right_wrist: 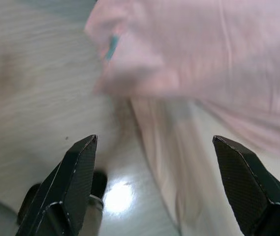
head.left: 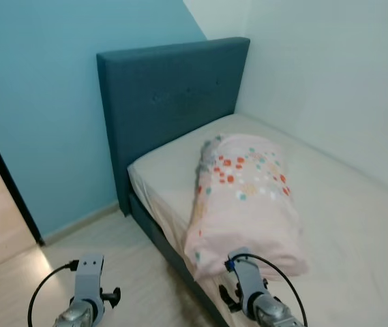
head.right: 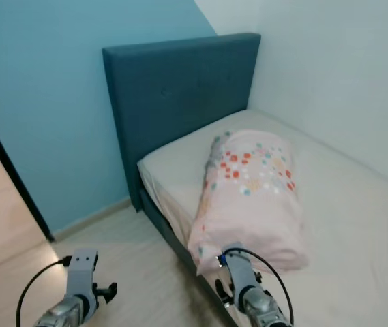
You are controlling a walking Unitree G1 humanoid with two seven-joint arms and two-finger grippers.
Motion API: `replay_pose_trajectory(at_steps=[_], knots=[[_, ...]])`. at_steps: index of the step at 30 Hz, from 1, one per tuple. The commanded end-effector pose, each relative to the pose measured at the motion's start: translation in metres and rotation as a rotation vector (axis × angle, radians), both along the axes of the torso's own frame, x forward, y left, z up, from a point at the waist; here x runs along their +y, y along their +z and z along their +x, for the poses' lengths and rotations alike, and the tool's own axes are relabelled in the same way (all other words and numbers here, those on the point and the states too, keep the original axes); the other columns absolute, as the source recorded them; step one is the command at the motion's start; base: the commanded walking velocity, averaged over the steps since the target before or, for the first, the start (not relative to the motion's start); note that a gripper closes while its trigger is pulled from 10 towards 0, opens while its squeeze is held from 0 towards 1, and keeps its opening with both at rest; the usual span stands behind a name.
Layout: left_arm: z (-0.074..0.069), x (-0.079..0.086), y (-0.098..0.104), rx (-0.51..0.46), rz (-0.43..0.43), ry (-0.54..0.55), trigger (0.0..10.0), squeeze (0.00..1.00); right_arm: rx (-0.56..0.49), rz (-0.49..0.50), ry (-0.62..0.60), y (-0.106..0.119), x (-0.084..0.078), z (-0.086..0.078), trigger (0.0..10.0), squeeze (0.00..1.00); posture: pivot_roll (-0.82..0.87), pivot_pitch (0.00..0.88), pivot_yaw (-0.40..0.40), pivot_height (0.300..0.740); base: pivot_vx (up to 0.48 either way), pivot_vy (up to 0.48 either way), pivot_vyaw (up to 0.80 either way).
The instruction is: Clean up the room
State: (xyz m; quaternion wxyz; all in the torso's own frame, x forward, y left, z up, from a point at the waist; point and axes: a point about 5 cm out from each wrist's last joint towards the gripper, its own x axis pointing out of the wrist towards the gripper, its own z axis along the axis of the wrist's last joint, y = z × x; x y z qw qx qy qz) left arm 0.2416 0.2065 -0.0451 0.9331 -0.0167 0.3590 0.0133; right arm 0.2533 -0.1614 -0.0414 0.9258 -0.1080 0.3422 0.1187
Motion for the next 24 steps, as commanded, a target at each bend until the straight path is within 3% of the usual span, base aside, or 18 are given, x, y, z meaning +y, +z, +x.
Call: replay_pose_trajectory(at_steps=[1, 16, 21, 24], knots=[[-0.002, -0.004, -0.002, 0.010, -0.009, -0.004, 10.0, 0.00, -0.001, -0.005, 0.007, 0.000, 0.000, -0.001, 10.0, 0.00, -0.03, 0.000, -0.075, 0.727, 0.480, 0.000, 0.00], [-0.010, 0.003, -0.007, 0.043, -0.001, 0.017, 10.0, 0.00, -0.006, 0.014, -0.044, 0.001, -0.005, 0.001, 10.0, 0.00, -0.04, 0.000, -0.061, 0.727, 0.480, 0.000, -0.03], [-0.013, 0.005, -0.009, 0.054, 0.006, 0.024, 10.0, 0.00, -0.010, 0.038, -0.096, 0.002, -0.011, 0.002, 10.0, 0.00, -0.04, 0.000, -0.056, 0.727, 0.480, 0.000, 0.00], [-0.011, 0.010, -0.006, 0.035, -0.011, 0.078, 10.0, 0.00, -0.057, 0.055, -0.154, 0.011, -0.021, 0.011, 10.0, 0.00, -0.04, 0.000, -0.052, 0.727, 0.081, 0.000, -0.53]])
